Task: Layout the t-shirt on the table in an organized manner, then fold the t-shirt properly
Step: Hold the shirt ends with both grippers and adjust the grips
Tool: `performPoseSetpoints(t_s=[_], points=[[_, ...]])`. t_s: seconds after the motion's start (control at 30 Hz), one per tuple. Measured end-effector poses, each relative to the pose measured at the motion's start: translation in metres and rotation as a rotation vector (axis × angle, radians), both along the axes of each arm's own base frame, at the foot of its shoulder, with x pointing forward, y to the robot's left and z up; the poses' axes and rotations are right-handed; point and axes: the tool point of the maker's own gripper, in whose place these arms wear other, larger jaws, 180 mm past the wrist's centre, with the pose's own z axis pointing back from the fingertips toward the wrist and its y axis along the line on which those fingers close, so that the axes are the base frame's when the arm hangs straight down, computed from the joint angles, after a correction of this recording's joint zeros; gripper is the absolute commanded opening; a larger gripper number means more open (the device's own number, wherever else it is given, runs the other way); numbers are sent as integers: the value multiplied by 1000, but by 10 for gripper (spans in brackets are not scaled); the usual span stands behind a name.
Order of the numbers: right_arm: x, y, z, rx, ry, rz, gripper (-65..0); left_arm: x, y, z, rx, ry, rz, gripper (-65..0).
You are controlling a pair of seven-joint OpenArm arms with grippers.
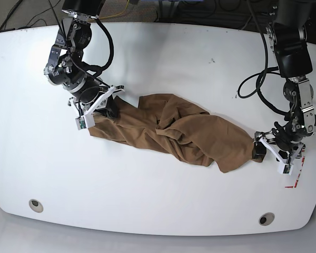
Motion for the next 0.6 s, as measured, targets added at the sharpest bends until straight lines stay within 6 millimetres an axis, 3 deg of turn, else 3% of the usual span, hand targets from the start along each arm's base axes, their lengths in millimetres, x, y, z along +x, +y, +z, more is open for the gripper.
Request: performPoseSetpoints(t_s=[0.3, 0.5, 0.6], points=[[0, 0, 0, -1, 1, 0, -650, 0, -41, -32, 9, 72, -122, -127], [0, 0, 0, -1, 1, -1, -650, -2, -42, -38, 14, 88, -127, -128], [0, 0, 0, 0, 0, -1, -650, -3, -40, -39, 17, 90, -125, -173]])
